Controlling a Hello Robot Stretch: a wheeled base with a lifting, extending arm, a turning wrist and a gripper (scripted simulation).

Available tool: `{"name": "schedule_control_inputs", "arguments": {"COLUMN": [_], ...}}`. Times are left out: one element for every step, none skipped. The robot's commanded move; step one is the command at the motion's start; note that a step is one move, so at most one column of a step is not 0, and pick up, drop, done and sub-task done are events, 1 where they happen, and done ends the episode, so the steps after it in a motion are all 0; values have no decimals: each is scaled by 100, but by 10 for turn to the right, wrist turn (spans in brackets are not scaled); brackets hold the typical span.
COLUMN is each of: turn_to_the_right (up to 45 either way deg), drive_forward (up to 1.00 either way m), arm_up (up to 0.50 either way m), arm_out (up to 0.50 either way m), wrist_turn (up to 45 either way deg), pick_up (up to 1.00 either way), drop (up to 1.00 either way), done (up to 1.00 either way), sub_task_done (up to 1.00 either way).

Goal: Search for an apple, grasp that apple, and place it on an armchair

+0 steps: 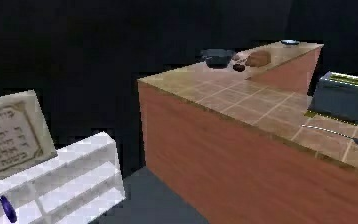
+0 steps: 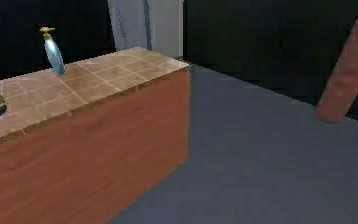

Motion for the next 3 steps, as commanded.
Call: {"name": "schedule_control_inputs", "arguments": {"turn_to_the_right": [-420, 0, 450], "drive_forward": [0, 60, 0], "arm_up": [0, 0, 0], "arm_out": [0, 0, 0], "wrist_turn": [0, 0, 0], "pick_up": [0, 0, 0], "drop": [0, 0, 0], "done": [0, 0, 0], "sub_task_done": [0, 0, 0]}}
